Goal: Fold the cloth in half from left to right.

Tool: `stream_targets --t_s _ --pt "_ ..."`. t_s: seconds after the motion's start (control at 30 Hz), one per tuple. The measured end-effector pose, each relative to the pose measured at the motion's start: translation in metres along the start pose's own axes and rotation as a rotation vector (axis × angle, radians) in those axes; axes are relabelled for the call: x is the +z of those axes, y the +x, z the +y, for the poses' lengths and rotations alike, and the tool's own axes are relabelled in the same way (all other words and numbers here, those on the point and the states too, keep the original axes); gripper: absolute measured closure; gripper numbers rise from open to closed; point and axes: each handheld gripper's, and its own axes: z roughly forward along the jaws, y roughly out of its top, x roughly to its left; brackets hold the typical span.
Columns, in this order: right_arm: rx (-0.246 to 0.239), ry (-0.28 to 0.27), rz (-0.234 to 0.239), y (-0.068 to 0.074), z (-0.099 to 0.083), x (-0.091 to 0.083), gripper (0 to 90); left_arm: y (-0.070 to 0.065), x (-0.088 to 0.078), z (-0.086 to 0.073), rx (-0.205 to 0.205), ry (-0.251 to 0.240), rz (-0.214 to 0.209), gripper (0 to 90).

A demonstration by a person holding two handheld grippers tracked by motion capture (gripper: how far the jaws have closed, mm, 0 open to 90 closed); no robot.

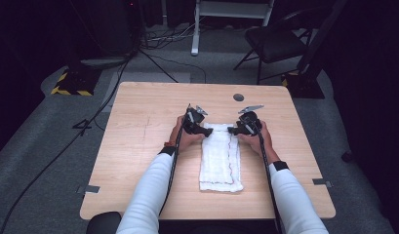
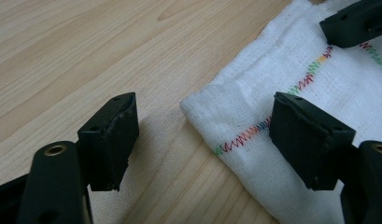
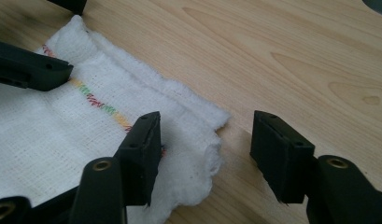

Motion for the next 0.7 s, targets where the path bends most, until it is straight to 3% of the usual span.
stream_targets --t_s 0.2,0.47,0.7 --pt "-0.015 0.012 0.041 0.0024 0.0029 0.0000 62.2 -0.0006 -0.0013 0.0011 0.021 0.008 -0.019 30.1" --pt "-0.001 0.013 0.083 0.0044 0.0028 -0.0002 77.2 -0.0036 -0.0039 0.0032 0.048 0.020 -0.081 55.9" --pt "-0.025 0.020 0.074 0.0071 0.0042 -0.0005 81.1 -0.0005 -0.0043 0.0014 0.018 0.008 -0.132 74.1"
